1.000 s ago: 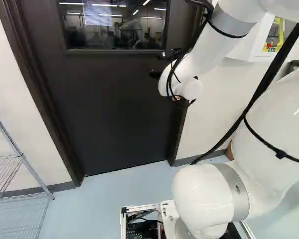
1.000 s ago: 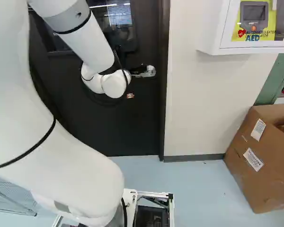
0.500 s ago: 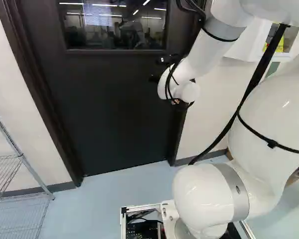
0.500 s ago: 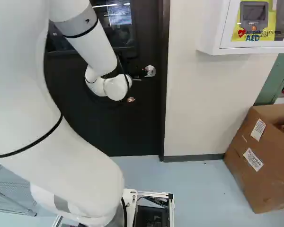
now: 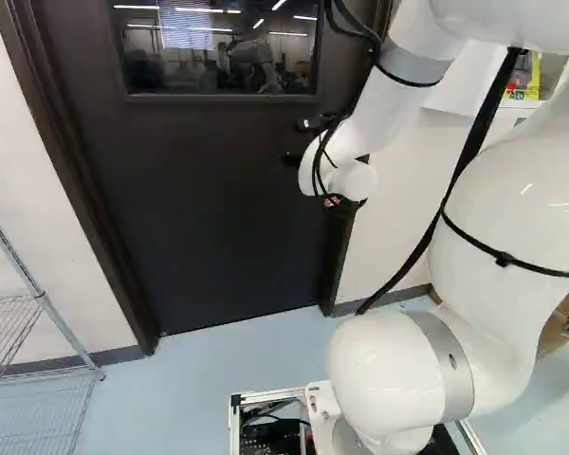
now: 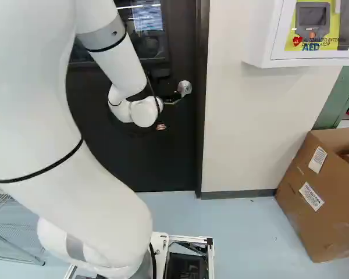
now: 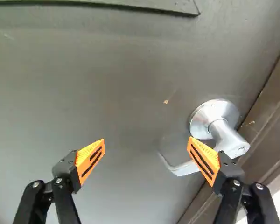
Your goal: Open the door and move inside
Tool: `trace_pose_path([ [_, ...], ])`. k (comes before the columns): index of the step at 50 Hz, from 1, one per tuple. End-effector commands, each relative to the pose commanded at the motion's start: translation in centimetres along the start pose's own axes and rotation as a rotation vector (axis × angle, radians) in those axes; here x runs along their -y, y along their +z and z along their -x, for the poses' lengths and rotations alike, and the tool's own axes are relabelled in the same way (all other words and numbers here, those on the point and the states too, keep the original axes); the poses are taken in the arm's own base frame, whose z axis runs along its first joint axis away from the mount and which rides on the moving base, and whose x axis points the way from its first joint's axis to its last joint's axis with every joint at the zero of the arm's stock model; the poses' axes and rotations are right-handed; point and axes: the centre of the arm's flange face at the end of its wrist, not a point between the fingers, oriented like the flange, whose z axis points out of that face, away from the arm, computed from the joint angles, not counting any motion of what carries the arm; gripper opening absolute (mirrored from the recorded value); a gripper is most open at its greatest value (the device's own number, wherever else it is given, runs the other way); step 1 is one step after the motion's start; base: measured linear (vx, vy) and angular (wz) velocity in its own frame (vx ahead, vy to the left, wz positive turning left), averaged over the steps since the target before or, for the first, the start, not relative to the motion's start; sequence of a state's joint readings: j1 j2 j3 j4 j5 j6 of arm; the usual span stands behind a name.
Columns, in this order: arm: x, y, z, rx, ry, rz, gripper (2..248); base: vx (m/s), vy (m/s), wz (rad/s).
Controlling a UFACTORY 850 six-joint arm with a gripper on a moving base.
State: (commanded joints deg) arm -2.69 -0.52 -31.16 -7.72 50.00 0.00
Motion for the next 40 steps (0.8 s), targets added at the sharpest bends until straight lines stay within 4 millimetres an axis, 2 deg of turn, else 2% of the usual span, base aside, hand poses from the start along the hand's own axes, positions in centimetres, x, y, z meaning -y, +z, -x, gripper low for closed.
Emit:
trace_pose_path([
  [40,0.2,1.1,4.0,0.093,0.01,-0.008,247,0.0,0.0,0.0],
])
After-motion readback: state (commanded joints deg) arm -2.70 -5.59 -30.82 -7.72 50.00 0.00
